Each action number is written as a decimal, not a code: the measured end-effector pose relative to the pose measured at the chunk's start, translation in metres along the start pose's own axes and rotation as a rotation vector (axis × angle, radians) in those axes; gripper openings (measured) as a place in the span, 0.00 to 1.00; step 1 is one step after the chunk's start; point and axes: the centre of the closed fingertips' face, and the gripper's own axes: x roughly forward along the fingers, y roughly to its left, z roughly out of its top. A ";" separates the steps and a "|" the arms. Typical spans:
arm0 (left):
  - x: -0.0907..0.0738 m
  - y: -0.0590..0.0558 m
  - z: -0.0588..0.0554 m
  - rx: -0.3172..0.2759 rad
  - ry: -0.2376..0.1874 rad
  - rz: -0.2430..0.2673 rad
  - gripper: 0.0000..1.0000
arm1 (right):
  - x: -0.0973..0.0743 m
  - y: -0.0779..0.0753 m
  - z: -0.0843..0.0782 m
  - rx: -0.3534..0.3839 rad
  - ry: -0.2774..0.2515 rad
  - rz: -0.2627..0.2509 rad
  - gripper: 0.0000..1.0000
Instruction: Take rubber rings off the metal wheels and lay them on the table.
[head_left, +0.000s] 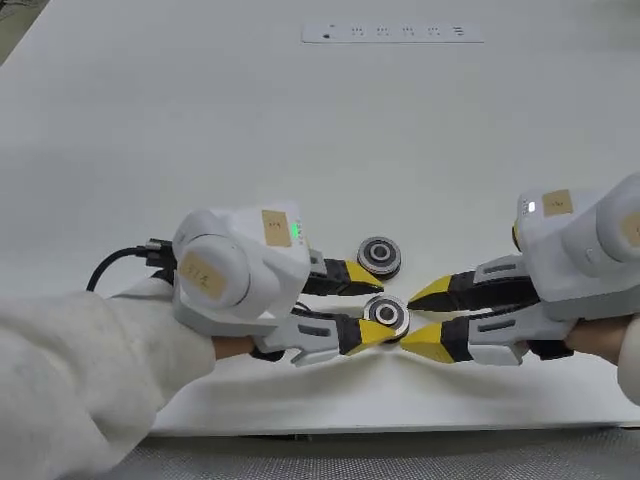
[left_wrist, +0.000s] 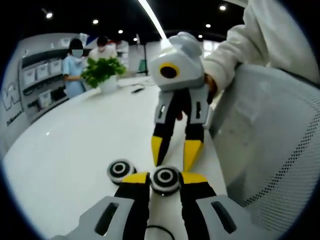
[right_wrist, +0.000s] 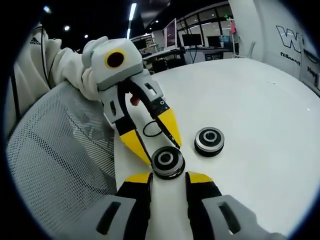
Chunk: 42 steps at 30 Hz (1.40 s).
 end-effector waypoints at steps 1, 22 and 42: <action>0.001 0.001 -0.001 0.003 0.004 0.003 0.23 | 0.001 0.000 -0.001 -0.011 0.002 -0.007 0.25; 0.002 -0.002 -0.003 -0.009 -0.050 -0.001 0.14 | 0.000 0.000 0.001 -0.044 -0.045 -0.018 0.20; 0.000 -0.006 0.000 -0.021 -0.110 0.019 0.14 | -0.002 -0.005 -0.004 -0.003 -0.042 -0.034 0.03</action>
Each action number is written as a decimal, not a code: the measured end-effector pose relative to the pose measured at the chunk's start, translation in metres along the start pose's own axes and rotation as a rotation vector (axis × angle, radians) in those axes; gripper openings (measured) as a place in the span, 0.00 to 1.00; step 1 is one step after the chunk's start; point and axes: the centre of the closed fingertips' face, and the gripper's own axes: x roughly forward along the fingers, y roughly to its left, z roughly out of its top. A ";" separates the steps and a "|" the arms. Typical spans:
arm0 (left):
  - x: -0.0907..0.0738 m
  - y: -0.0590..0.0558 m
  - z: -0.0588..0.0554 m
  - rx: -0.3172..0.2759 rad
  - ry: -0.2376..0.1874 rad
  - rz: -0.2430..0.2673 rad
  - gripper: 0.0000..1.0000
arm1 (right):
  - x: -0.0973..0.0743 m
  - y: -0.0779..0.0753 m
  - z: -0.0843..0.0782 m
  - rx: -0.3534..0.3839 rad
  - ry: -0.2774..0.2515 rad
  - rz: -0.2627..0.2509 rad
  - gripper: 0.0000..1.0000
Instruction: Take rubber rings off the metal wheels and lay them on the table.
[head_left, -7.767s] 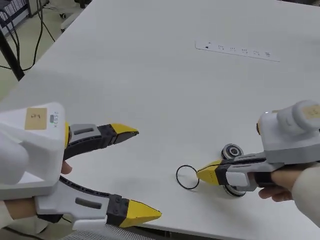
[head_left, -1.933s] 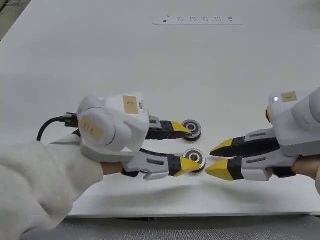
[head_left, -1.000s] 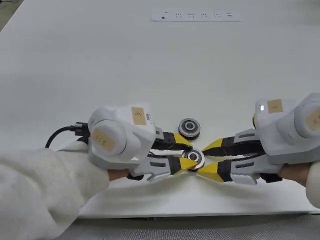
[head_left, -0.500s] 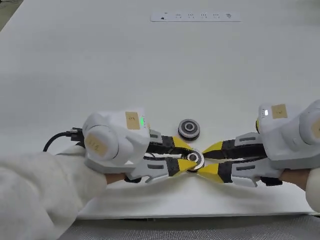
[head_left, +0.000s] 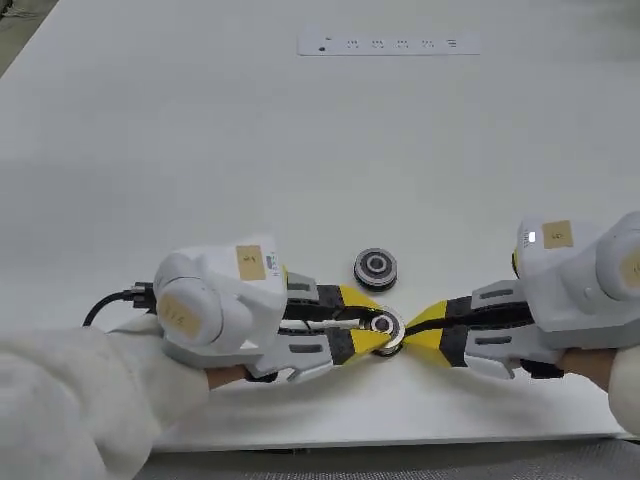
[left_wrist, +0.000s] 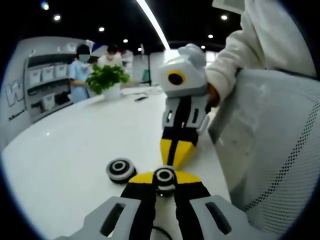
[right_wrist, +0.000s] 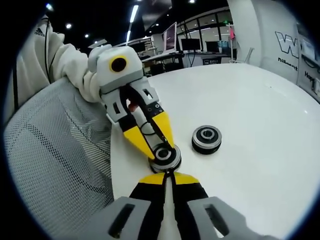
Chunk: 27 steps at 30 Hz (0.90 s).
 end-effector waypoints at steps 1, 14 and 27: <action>0.000 0.000 0.000 0.001 0.000 0.000 0.14 | 0.000 0.000 0.000 0.001 0.000 0.000 0.03; -0.001 0.002 0.001 0.004 -0.007 0.001 0.14 | 0.002 -0.001 0.000 0.169 -0.015 -0.008 0.00; -0.002 0.004 -0.001 0.000 -0.015 0.000 0.14 | -0.002 -0.004 0.002 0.477 -0.107 0.030 0.00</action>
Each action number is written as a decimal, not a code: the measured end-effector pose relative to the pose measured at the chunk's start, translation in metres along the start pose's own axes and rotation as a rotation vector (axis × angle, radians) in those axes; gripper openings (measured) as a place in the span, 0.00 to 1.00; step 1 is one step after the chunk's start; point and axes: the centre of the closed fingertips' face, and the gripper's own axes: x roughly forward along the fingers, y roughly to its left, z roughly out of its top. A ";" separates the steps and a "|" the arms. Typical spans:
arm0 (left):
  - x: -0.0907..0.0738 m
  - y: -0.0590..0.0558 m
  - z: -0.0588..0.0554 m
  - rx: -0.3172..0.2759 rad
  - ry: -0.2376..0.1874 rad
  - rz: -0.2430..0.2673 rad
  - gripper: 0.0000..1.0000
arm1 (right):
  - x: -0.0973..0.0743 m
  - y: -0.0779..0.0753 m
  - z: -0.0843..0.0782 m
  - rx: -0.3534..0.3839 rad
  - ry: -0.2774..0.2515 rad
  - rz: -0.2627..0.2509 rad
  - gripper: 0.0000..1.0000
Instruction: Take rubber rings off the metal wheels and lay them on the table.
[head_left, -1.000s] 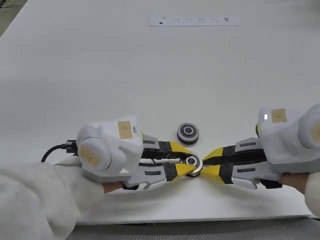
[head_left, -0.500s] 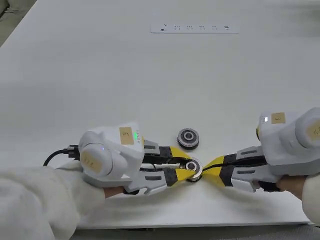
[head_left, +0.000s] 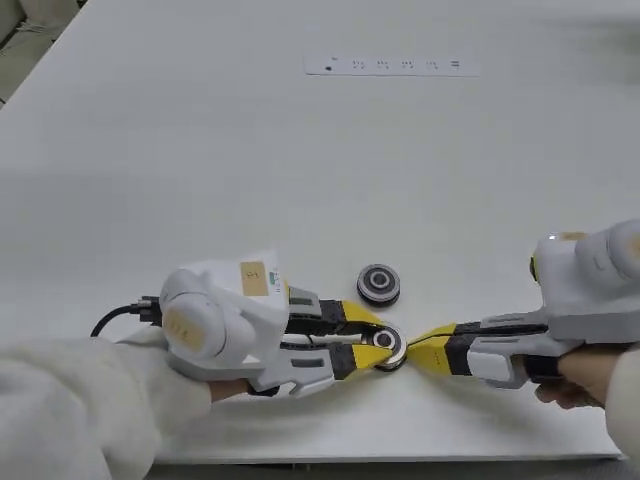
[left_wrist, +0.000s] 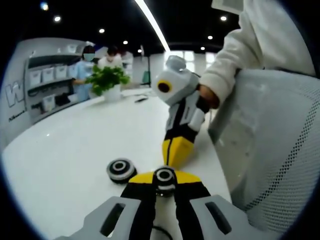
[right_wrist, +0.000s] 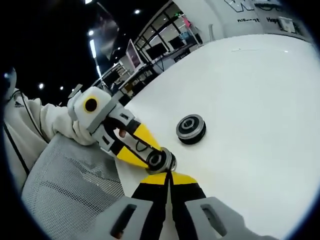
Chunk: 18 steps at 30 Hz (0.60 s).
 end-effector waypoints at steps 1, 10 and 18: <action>0.000 0.000 0.000 0.000 0.000 0.000 0.14 | -0.001 0.000 0.001 0.022 -0.009 0.003 0.00; 0.000 0.001 -0.001 -0.001 0.000 0.001 0.14 | -0.004 0.004 0.006 0.135 -0.061 0.036 0.00; 0.000 0.001 -0.001 0.000 -0.001 0.001 0.14 | -0.005 0.009 0.009 0.166 -0.079 0.054 0.00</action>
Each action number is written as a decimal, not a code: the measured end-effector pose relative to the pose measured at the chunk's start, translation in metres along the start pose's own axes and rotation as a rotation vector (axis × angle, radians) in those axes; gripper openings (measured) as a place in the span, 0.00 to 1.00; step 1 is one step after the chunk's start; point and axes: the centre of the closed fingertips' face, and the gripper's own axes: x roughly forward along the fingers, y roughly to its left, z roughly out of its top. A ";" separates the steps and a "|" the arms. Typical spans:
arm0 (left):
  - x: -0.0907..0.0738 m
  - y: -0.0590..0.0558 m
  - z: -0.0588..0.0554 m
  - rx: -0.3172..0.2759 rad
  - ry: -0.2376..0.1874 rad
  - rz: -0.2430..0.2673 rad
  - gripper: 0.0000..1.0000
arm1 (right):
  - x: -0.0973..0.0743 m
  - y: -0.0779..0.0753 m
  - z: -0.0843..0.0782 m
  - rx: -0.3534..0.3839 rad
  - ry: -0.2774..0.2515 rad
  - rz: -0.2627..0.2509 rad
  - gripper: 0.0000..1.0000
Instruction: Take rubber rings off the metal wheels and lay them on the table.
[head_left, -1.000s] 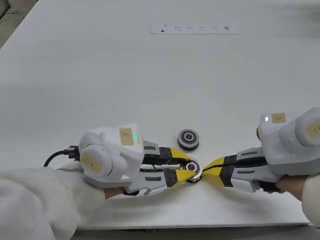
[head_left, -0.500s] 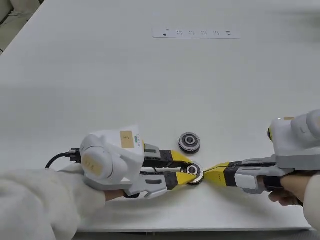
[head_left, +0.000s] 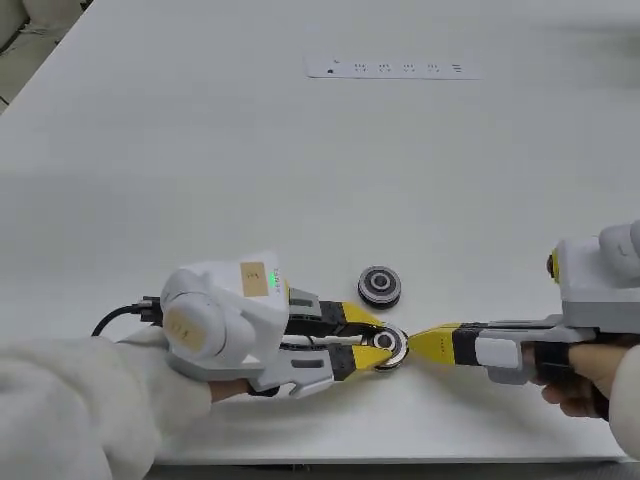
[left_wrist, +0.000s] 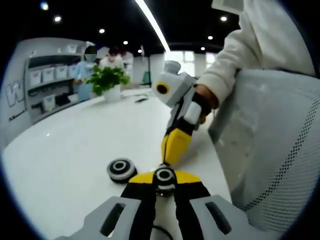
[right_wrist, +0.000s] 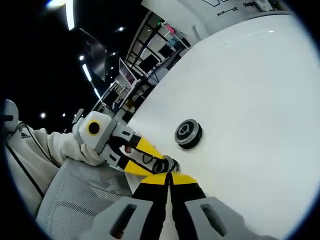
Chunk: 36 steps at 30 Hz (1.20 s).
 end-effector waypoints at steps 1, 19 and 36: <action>0.000 0.000 0.000 0.000 0.000 0.000 0.14 | 0.000 0.000 0.000 -0.001 0.000 0.000 0.00; 0.001 -0.003 0.003 0.000 -0.008 -0.003 0.14 | 0.002 0.007 -0.002 -0.035 0.020 0.020 0.00; 0.002 -0.003 0.005 -0.001 -0.010 -0.003 0.14 | 0.002 0.008 0.000 -0.029 0.011 0.033 0.00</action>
